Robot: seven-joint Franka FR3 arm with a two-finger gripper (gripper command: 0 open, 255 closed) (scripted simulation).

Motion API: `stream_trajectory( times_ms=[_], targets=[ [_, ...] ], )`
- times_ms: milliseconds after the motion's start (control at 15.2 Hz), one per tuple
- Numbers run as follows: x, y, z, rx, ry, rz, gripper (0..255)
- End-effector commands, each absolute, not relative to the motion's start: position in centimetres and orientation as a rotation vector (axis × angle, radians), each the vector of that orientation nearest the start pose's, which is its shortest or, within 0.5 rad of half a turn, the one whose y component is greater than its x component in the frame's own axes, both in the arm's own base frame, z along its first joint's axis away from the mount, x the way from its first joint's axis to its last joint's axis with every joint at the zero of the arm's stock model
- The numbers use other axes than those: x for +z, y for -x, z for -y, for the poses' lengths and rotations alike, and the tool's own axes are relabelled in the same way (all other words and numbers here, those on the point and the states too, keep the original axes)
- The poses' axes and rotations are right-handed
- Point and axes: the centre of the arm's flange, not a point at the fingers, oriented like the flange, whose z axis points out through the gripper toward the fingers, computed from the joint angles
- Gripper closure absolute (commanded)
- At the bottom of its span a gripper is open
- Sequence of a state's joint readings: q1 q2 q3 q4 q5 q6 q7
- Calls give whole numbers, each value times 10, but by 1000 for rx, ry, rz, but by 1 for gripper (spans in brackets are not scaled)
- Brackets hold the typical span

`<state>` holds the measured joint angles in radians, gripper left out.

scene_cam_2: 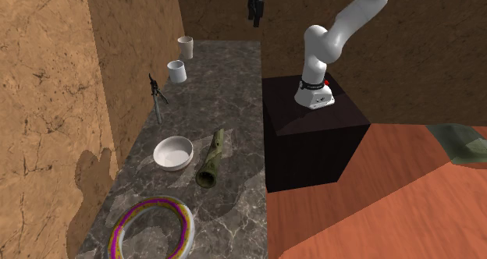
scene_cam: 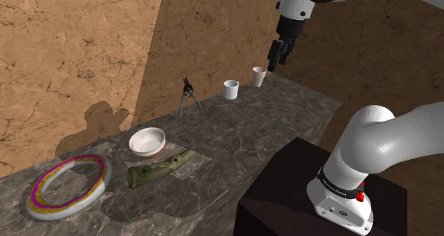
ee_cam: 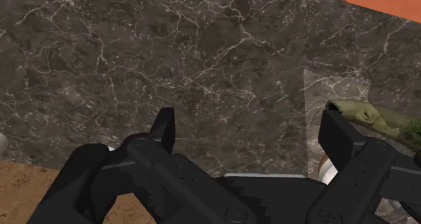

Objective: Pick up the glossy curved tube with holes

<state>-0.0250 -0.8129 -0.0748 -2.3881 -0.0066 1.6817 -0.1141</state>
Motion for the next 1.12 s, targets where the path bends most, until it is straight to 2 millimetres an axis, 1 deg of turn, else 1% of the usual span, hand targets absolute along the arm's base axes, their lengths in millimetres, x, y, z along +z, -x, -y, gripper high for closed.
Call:
stream_trajectory(
  times_ms=[0, 528, 1056],
  targets=[
    [593, -309, 38, -169, 3099, 55, 0],
    [526, -376, 2, -206, 3055, 387, 0],
    [460, -437, -49, -239, 2975, 712, 0]
  ],
)
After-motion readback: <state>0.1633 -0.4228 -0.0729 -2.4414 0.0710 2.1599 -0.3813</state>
